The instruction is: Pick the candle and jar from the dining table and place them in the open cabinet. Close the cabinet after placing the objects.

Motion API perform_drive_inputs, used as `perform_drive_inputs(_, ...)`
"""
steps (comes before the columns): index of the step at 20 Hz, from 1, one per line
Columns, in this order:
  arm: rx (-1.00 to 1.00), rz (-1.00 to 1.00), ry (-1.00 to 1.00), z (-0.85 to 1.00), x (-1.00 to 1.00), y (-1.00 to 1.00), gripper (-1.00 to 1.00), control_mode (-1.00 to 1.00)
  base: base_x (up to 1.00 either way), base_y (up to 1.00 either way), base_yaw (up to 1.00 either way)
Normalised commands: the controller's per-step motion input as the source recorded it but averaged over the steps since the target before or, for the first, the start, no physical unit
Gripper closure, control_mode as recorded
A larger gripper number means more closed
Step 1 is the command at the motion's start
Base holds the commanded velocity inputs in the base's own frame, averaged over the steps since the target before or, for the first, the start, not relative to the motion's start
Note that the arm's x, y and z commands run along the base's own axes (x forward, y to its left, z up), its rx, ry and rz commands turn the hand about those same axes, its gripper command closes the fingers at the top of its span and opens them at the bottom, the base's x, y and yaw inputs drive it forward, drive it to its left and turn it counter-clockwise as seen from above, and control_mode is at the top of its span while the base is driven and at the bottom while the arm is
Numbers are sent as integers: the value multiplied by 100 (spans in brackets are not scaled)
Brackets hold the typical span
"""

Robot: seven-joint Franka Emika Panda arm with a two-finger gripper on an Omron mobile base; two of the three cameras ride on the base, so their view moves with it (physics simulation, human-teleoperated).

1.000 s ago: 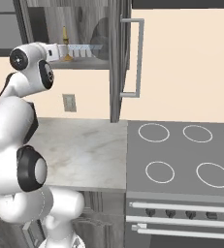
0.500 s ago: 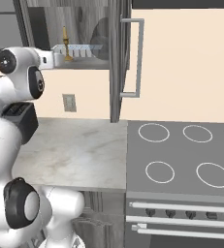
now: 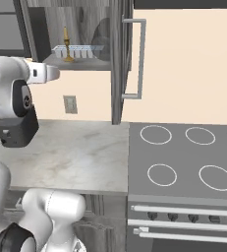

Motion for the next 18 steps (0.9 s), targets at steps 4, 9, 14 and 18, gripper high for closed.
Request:
perform_drive_inputs(4, 4, -1, 0, -18, -80, -2, -100, -100, 0, 0, 0)
perform_drive_inputs(9, 9, -4, 0, -16, -78, -4, -100, -100, 0, 0, 0)
perform_drive_inputs(14, 15, -3, 1, -3, -73, -7, -100, -100, 0, 0, 0)
perform_drive_inputs(18, 20, 0, 12, 0, -70, -13, -100, -100, 0, 0, 0)
